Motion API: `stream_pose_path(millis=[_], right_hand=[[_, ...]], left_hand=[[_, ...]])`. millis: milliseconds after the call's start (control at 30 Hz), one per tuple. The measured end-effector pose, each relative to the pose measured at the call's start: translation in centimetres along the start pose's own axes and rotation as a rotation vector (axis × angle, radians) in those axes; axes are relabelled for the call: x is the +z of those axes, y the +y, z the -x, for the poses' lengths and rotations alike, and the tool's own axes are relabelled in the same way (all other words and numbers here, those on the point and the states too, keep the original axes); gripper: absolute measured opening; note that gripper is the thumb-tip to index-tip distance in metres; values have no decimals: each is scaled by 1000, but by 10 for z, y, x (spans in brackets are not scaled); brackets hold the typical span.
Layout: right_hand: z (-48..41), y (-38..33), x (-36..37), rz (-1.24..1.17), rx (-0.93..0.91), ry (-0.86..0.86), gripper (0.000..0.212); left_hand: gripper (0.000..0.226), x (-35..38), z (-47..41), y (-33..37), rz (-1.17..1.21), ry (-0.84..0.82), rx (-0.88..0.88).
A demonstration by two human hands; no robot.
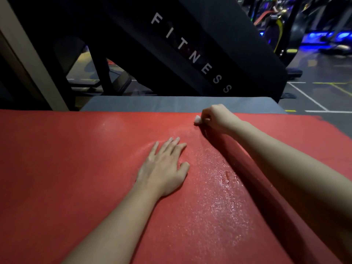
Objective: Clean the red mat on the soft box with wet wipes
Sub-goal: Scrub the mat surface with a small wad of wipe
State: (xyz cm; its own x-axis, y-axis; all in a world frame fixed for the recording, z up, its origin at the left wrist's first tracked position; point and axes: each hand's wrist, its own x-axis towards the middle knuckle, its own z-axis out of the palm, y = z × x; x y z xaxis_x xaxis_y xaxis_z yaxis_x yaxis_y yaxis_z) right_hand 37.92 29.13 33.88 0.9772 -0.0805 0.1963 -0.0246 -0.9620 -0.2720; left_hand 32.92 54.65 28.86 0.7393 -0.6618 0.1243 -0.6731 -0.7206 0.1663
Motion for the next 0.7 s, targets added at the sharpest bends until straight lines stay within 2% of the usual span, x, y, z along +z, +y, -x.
stream_pose_path(millis=[100,200,267,300,367,433,500,633,700], right_hand=[[-27,1,14,-35,85,140,28],[-45,10,17,-61,272,96,43],[-46,14,15,-71,286,64,47],[-42,14,12,-72,269,53,44],[-25,16,3,-94,205,19,25],[0,17,-9,-181,129,-90,8],[19,16,-12,-198,60,-135,5],[16,18,5,-171,110,140,9],[10,21,9,-179,175,139,10]], left_hand=[[84,0,0,0,5,-1,-9],[83,-1,-1,0,20,-9,-8],[80,-1,-2,-1,24,-6,-9],[77,0,-2,-1,24,-7,-9],[74,0,-3,-3,20,-10,-9],[74,0,-3,-3,27,-19,-8],[77,0,-3,-3,38,-15,-9],[83,1,-4,-4,36,-16,-11],[83,1,-3,-3,42,-23,-16]])
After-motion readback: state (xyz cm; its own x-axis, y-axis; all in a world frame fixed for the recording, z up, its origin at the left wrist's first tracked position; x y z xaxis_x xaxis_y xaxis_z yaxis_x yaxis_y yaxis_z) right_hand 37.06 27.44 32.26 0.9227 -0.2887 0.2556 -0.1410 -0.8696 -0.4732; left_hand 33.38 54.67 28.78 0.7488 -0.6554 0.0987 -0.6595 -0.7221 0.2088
